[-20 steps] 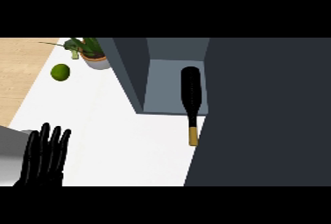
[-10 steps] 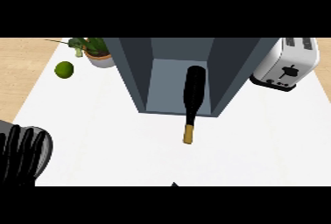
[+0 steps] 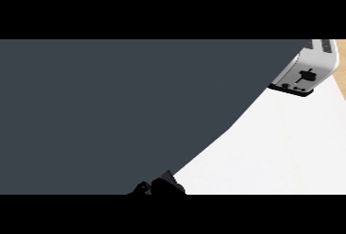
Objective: Pick up the wine, place it into the cabinet and close the cabinet
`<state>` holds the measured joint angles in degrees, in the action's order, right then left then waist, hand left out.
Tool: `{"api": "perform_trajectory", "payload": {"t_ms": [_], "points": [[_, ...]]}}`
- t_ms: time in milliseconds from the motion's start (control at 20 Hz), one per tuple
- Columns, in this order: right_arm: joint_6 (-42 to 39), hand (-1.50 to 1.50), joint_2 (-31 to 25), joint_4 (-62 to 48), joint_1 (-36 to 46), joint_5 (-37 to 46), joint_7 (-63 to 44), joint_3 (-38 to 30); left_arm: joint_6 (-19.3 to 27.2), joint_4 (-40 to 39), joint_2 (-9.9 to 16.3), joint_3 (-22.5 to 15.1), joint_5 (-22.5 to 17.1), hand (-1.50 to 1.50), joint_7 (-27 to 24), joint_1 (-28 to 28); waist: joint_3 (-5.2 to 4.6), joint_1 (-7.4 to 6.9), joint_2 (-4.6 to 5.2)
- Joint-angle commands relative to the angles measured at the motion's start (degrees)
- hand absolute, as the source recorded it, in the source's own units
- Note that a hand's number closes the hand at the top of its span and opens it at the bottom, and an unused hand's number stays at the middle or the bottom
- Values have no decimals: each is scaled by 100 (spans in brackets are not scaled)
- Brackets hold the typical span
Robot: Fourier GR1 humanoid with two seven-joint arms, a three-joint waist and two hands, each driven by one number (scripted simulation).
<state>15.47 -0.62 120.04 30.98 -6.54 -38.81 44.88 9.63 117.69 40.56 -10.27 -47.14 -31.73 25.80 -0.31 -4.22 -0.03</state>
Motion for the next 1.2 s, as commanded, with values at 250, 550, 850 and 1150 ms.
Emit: {"api": "perform_trajectory", "payload": {"t_ms": [250,550,850,1150], "points": [[734,150,60,-2358,2920,-1382,312,-1019,-801,-260,247,776,-528,-150,-28,193,7,-107,34],[185,150,61,-4068,3985,-2570,884,-1504,-1040,-213,442,1097,-840,-150,260,88,14,-158,97],[-1486,150,62,-4860,4161,-4281,385,-1463,-1076,-322,499,1313,-879,-150,308,1,16,-154,122],[-1543,150,62,-6465,4729,-3823,1438,-2135,-1221,-451,580,1807,-1253,-150,551,51,21,54,71]]}}
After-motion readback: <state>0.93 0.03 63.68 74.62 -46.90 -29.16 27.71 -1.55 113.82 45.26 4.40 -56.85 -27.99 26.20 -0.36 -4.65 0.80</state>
